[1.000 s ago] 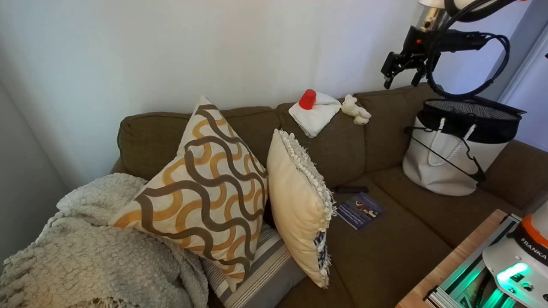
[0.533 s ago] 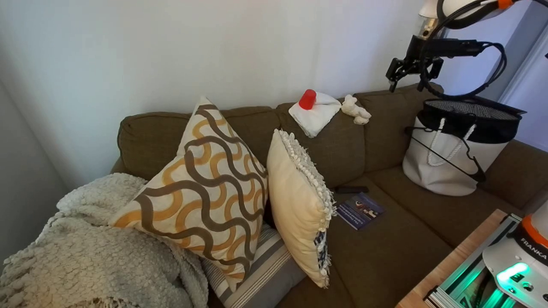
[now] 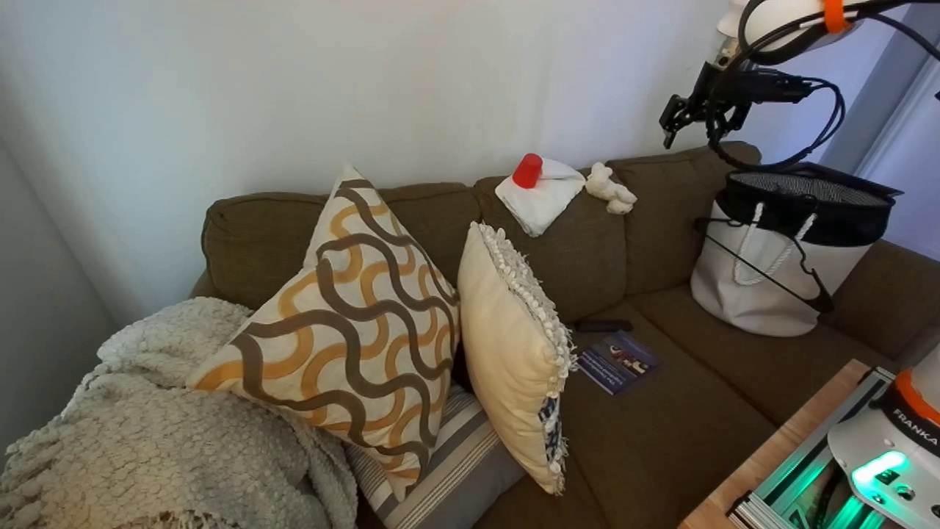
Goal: Put the white fluffy toy on the seat of the couch
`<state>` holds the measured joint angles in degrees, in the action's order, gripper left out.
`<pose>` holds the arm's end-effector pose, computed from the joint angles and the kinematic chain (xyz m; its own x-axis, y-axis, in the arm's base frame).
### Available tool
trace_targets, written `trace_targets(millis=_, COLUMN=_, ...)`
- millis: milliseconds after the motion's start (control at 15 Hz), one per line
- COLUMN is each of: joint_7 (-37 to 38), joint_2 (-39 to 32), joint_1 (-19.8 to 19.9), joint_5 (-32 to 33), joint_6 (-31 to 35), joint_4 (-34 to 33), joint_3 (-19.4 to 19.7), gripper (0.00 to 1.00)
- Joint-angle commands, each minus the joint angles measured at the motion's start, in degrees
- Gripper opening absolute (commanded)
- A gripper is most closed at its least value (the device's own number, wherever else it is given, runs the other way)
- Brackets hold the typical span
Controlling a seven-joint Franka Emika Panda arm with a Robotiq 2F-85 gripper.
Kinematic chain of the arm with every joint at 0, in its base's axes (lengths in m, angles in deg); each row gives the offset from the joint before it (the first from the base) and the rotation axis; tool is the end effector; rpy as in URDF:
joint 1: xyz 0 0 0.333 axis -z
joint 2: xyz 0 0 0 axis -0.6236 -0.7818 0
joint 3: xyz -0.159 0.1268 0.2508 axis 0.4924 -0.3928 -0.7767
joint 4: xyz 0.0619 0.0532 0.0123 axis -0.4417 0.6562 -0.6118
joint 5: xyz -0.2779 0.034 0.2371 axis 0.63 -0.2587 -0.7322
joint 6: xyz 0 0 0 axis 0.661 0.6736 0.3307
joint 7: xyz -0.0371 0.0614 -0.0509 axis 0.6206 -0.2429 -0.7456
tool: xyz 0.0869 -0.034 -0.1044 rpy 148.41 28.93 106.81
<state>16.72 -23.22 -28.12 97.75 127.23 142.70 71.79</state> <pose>0.4637 -0.0574 0.4703 0.8301 -0.4835 0.2779 -0.5165 -0.8545 0.0559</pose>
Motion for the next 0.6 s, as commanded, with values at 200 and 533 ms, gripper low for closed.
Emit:
trace_targets(millis=200, joint_7=3.3, joint_2=-14.7, joint_1=2.4, joint_5=0.9, joint_6=-5.8, joint_4=-12.2, joint_3=7.6, gripper=1.0)
trace_targets(millis=533, joint_7=11.7, joint_2=-21.8, joint_1=2.9, joint_5=4.0, joint_6=-8.6, joint_4=-16.9, joint_3=14.5, gripper=1.0)
